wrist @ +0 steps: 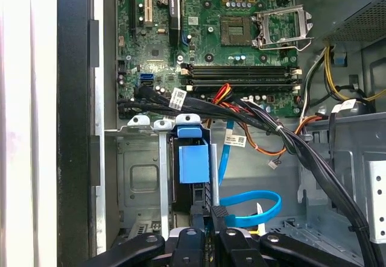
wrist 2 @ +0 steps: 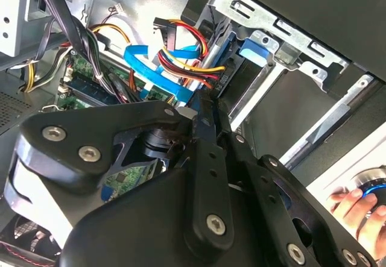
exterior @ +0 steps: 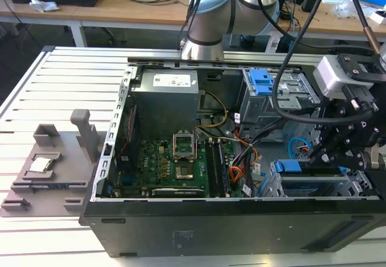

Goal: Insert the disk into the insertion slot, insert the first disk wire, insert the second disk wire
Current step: 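Insert the second disk wire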

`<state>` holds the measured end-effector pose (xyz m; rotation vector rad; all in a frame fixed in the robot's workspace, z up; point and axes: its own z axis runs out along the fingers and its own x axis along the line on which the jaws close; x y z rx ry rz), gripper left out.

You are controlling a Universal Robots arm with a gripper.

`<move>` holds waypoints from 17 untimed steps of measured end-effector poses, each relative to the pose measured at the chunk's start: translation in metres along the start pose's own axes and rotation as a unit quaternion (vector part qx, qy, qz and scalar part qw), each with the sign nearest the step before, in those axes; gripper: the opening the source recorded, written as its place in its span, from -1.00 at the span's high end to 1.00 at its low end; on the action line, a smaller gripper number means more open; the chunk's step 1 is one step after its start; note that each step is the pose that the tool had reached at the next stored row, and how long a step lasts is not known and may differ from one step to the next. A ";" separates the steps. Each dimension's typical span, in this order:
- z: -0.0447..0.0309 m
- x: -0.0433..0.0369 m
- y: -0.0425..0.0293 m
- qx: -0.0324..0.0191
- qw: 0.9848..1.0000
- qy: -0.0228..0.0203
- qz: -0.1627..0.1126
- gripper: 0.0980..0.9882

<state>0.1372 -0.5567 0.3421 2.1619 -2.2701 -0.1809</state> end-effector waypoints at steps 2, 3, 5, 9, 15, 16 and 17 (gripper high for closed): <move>0.0003 0.0013 -0.0001 0.000 1.000 0.000 0.000 0.86; 0.0003 0.0016 -0.0001 0.000 1.000 0.000 0.000 0.86; 0.0007 0.0029 -0.0002 0.000 1.000 0.000 0.000 0.86; 0.0030 0.0036 -0.0004 0.000 1.000 0.000 0.000 0.86; 0.0074 0.0039 -0.0008 0.000 1.000 0.000 0.000 0.86; 0.0076 0.0039 -0.0008 0.000 1.000 0.000 0.000 0.86; 0.0080 0.0039 -0.0009 0.000 1.000 0.000 0.000 0.84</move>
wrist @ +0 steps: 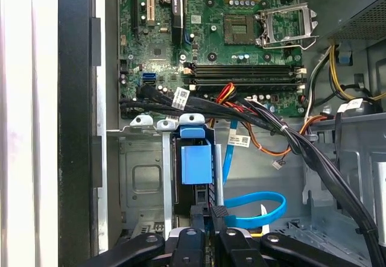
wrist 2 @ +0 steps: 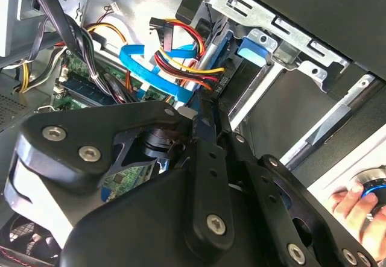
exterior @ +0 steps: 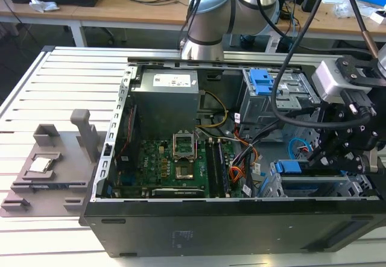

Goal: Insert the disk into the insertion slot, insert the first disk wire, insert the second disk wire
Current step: 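Insert the second disk wire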

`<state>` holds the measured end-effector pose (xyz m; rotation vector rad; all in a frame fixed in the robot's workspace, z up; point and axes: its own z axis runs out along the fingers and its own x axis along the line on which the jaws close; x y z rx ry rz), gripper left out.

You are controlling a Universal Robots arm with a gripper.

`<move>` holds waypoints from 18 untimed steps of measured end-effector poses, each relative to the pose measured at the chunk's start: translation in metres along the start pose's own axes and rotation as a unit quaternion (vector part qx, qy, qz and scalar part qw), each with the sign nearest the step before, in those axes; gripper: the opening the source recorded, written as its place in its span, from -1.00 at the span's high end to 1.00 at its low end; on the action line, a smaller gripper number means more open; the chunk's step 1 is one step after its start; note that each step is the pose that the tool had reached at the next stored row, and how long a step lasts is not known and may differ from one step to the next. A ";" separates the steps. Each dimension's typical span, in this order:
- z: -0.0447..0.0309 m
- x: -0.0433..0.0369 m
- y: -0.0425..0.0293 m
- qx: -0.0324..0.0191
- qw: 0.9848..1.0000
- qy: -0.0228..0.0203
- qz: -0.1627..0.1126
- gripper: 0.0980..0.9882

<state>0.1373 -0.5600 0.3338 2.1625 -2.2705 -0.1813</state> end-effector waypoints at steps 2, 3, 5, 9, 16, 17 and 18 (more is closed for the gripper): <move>0.0005 0.0001 -0.0001 0.000 1.000 0.000 0.000 0.84; 0.0004 0.0001 -0.0001 0.000 1.000 0.000 0.000 0.71; -0.0023 -0.0001 0.0003 0.000 1.000 0.000 0.000 0.71; -0.0227 -0.0026 0.0021 0.000 1.000 0.000 0.000 0.71; -0.0502 -0.0122 0.0048 0.000 1.000 0.003 0.000 0.98; -0.0501 -0.0122 0.0048 0.000 1.000 0.003 0.000 0.98; -0.0503 -0.0122 0.0048 0.000 1.000 0.003 0.000 0.98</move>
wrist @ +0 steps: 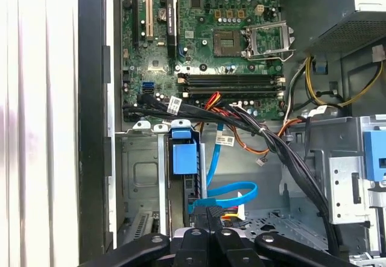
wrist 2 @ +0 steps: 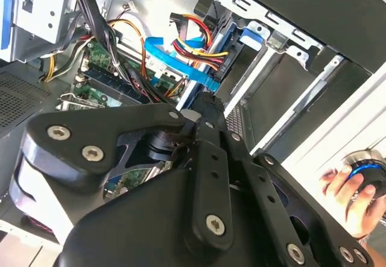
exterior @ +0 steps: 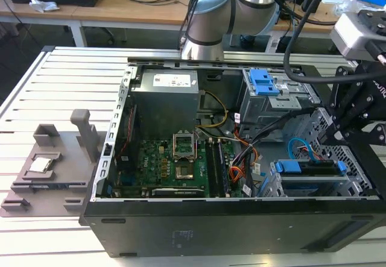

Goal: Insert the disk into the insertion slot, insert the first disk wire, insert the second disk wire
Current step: 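Insert the second disk wire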

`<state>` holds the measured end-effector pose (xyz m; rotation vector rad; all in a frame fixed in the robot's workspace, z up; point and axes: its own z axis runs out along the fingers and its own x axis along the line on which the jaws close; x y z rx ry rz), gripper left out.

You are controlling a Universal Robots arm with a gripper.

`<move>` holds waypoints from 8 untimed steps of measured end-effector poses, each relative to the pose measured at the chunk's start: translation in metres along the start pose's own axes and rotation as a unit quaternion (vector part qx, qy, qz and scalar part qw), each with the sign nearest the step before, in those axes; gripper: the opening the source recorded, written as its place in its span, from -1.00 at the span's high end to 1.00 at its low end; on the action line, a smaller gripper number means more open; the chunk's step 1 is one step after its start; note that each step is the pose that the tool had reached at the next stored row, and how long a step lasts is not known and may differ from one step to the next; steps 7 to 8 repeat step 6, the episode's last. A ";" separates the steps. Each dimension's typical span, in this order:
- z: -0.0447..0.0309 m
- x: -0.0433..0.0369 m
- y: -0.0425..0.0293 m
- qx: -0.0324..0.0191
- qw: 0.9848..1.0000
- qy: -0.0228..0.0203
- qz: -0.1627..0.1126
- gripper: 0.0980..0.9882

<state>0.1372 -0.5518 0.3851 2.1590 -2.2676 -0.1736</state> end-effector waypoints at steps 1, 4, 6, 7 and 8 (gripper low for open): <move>-0.0003 0.0000 0.0000 0.000 1.000 0.000 0.000 0.98; -0.0007 0.0000 0.0001 0.000 1.000 0.000 0.000 0.98; -0.0009 -0.0001 0.0001 0.000 1.000 0.000 0.000 0.98; -0.0009 -0.0001 0.0001 0.000 1.000 0.000 0.000 0.98; -0.0009 -0.0001 0.0001 0.000 1.000 0.000 0.000 0.98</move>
